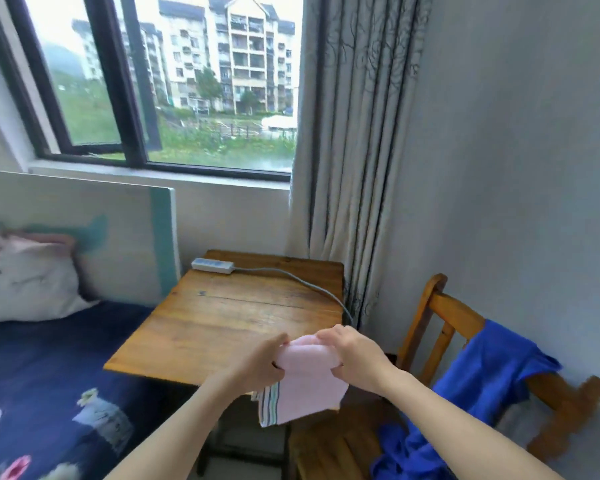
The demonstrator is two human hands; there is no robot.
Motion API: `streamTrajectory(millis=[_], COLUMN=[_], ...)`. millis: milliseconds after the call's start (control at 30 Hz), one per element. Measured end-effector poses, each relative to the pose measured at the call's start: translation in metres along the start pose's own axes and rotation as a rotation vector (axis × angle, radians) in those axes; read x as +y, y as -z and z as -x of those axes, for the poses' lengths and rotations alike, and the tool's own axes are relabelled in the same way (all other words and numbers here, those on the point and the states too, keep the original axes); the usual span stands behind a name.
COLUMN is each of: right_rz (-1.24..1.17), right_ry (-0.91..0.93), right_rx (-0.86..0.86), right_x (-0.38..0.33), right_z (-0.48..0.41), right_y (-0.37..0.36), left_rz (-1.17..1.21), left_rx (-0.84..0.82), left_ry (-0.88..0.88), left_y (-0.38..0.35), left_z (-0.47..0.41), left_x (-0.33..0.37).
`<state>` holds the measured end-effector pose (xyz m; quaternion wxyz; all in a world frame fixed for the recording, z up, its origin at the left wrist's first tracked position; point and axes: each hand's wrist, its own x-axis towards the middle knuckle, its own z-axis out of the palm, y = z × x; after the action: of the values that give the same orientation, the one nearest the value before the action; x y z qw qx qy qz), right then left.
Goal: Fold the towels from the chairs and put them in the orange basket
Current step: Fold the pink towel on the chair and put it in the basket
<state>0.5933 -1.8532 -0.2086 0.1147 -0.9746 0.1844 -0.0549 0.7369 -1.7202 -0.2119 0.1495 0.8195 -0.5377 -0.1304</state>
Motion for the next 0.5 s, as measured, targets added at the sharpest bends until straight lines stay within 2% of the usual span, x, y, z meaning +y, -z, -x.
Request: streamTrajectory(millis=[233, 500], right_rz=[-0.030, -0.043], right_ry=[0.294, 0.638], right_rx=[-0.022, -0.176], right_x=[-0.086, -0.281], right_z=[-0.025, -0.040], right_y=[-0.028, -0.087], left_rz=[-0.037, 0.021], left_rx=[0.093, 0.271], left_ry=[0.306, 0.711], left_y=[0.017, 0.035], left_z=[0.109, 0.296], left_x=[-0.053, -0.128])
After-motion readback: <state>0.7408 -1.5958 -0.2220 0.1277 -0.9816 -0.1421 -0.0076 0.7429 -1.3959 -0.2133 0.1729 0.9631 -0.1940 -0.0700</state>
